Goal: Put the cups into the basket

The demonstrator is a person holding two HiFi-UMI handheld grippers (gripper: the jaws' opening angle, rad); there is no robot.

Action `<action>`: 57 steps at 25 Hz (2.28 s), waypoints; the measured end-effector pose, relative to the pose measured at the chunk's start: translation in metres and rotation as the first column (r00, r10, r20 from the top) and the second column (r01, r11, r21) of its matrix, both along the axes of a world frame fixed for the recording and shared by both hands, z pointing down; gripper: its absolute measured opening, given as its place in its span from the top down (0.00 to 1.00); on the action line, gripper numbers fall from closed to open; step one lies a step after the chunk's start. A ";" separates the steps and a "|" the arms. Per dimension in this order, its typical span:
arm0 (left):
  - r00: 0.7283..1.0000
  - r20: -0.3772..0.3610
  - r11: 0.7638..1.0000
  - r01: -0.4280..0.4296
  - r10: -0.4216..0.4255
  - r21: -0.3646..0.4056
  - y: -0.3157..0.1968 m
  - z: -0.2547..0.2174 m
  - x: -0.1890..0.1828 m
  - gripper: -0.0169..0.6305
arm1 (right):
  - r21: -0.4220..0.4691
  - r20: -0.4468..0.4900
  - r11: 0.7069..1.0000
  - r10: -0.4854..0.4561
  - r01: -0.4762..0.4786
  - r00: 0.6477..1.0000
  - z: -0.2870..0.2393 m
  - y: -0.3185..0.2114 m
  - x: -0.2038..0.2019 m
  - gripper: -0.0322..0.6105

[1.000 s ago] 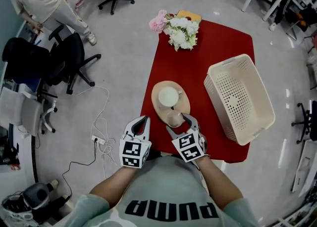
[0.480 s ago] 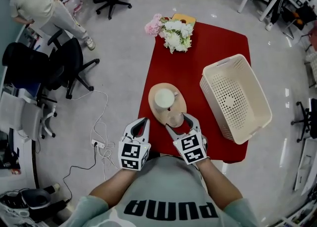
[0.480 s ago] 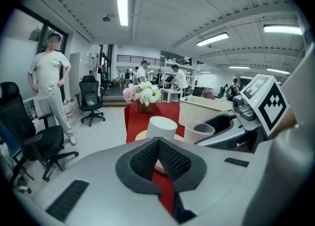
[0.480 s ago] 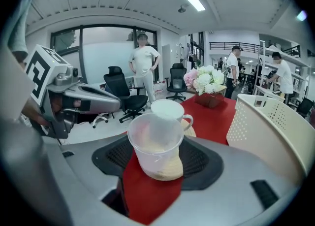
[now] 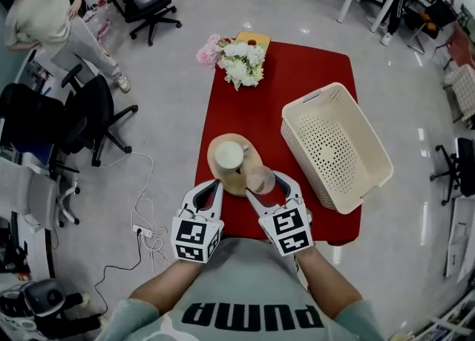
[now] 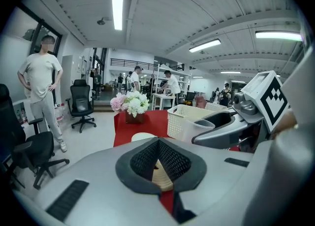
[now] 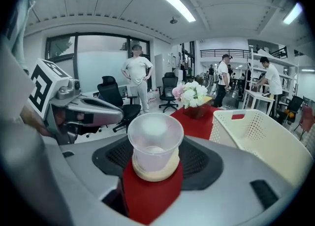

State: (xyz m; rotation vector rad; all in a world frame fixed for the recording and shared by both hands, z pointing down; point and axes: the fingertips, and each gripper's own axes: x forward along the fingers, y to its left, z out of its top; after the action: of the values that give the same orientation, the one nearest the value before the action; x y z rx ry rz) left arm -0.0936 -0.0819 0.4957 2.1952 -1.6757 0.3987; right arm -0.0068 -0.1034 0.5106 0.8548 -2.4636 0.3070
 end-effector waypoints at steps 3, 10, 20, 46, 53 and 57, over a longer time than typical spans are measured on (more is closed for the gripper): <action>1.000 -0.007 1.000 -0.028 0.028 0.004 -0.005 -0.003 0.012 0.97 | 0.027 0.010 0.999 0.029 -0.029 1.000 -0.013 -0.005 0.014 0.48; 0.996 -0.022 0.996 -0.090 0.091 0.026 -0.017 -0.014 0.047 0.97 | 0.068 0.025 0.994 0.083 -0.084 0.996 -0.040 -0.017 0.045 0.48; 0.988 -0.029 0.984 -0.146 0.149 0.100 -0.055 -0.044 0.096 0.97 | 0.114 0.027 0.979 0.165 -0.167 0.986 -0.056 -0.045 0.099 0.48; 0.989 -0.014 0.986 -0.147 0.149 0.074 -0.146 -0.029 0.140 0.97 | 0.082 -0.031 0.952 0.299 -0.296 0.954 -0.014 -0.156 0.175 0.48; 0.991 -0.020 0.991 -0.131 0.132 0.042 -0.160 -0.011 0.142 0.97 | 0.062 -0.069 0.951 0.308 -0.304 0.949 0.015 -0.176 0.177 0.48; 0.992 -0.032 0.993 -0.121 0.121 0.017 -0.163 0.000 0.143 0.97 | 0.029 -0.090 0.951 0.311 -0.309 0.946 0.032 -0.185 0.178 0.48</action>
State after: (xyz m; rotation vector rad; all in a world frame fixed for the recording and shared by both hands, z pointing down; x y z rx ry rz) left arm 0.0495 -0.2453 0.4956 2.3088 -1.5380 0.3798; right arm 0.1710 -0.2879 0.5422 1.2379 -2.2444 0.3502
